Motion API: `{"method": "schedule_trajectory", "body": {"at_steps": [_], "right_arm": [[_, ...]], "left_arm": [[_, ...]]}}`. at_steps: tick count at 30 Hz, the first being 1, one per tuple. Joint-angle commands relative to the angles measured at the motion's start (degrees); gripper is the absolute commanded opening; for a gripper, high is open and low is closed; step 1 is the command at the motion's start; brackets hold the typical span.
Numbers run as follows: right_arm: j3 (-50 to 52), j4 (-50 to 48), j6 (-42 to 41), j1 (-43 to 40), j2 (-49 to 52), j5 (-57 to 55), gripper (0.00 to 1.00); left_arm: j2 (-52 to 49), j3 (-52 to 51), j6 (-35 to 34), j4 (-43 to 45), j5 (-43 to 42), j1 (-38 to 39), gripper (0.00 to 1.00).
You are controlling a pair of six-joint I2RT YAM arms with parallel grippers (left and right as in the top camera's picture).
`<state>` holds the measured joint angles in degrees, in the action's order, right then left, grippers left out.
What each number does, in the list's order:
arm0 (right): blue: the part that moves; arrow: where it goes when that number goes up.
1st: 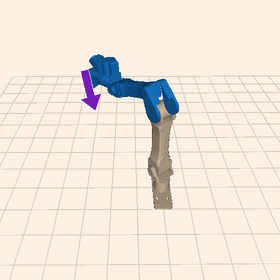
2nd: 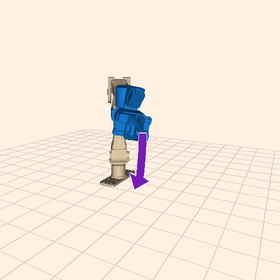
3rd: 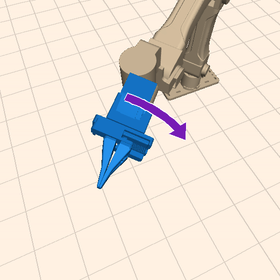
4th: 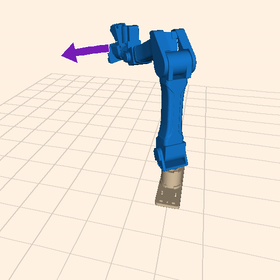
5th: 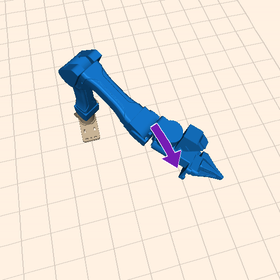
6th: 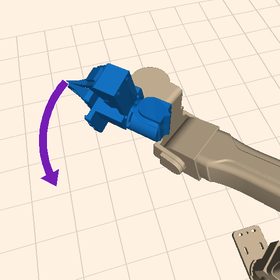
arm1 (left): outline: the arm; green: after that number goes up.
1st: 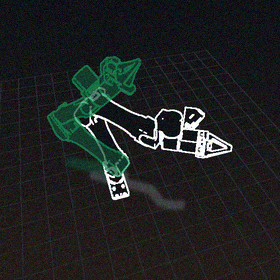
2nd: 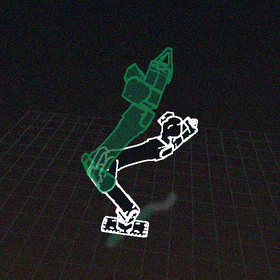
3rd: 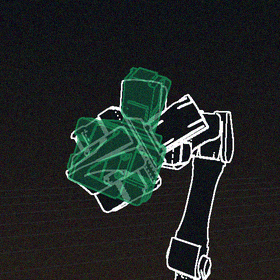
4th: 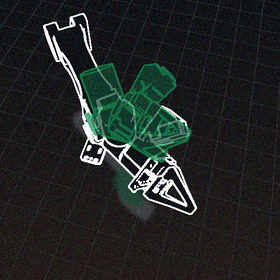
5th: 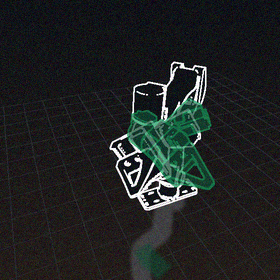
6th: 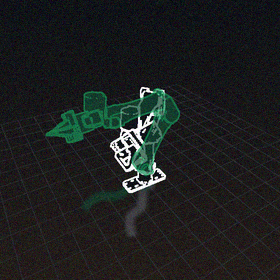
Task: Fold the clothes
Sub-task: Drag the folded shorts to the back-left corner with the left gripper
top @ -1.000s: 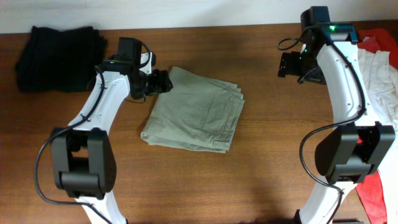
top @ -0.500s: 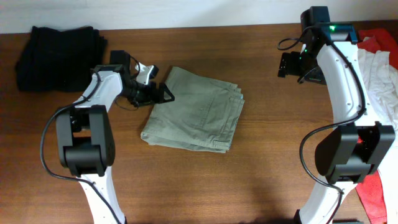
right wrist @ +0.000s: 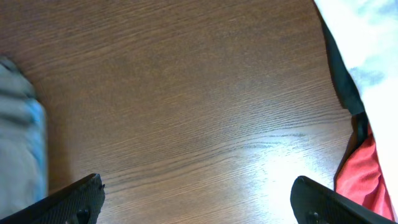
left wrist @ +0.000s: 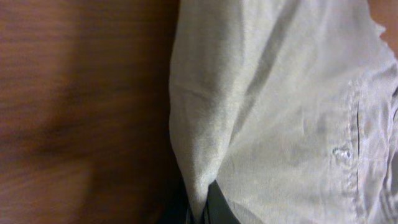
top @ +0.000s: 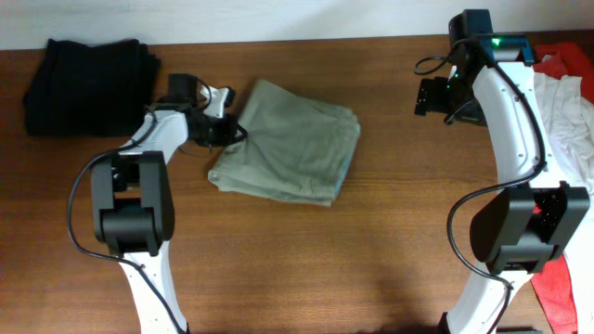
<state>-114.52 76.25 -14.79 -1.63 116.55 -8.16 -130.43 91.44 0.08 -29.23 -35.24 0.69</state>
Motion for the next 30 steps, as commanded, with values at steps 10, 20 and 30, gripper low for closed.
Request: {"method": "schedule_trajectory", "body": {"at_steps": [10, 20, 30], "right_arm": [[0.0, 0.0, 0.0, 0.1, -0.7, -1.1, 0.99], [0.0, 0.0, 0.0, 0.1, -0.7, -1.1, 0.99], [0.0, 0.0, 0.0, 0.1, -0.7, -1.1, 0.99]], "left_arm": [[-1.2, 25.7, -2.2, -9.4, 11.6, -9.9, 0.01], [-1.2, 33.4, 3.0, -9.8, 15.4, -16.9, 0.01], [-1.2, 43.5, 7.4, -17.1, 15.6, -19.2, 0.01]]}}
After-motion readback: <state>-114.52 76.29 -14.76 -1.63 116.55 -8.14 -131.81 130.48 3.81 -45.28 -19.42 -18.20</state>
